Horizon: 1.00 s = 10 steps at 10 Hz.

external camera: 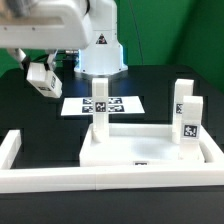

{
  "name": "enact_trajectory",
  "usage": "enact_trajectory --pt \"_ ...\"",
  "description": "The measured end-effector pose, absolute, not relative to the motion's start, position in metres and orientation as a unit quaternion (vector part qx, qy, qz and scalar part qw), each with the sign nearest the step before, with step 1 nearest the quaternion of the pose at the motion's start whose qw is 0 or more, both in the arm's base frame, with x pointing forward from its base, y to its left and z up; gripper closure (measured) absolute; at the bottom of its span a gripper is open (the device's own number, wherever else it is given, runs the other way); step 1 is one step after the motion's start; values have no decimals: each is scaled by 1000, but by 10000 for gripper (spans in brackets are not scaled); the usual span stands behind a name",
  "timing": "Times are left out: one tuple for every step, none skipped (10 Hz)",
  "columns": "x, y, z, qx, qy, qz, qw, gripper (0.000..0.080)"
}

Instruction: Assemble desk

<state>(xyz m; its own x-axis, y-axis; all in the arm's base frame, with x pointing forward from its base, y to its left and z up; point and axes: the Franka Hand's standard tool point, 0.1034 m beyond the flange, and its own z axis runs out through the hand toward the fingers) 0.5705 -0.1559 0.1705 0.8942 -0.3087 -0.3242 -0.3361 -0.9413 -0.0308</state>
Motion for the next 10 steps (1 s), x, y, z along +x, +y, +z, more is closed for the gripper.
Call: enact_trajectory --pt "572 -160 179 -975 170 136 44 505" --pt "578 -163 174 -981 172 83 33 505" --pt "578 -161 173 -983 173 55 28 505" --pt "588 -161 175 -984 176 -8 13 505" --pt "591 -146 176 -982 182 -54 5 505" --pt "598 -130 182 -977 193 -90 2 505" --pt "612 -119 192 -970 196 -143 -6 505" --pt "620 -108 200 -959 204 -195 -11 505" --pt "618 -96 205 -952 204 -230 -11 505" --pt "613 -95 204 -947 203 -247 -14 505"
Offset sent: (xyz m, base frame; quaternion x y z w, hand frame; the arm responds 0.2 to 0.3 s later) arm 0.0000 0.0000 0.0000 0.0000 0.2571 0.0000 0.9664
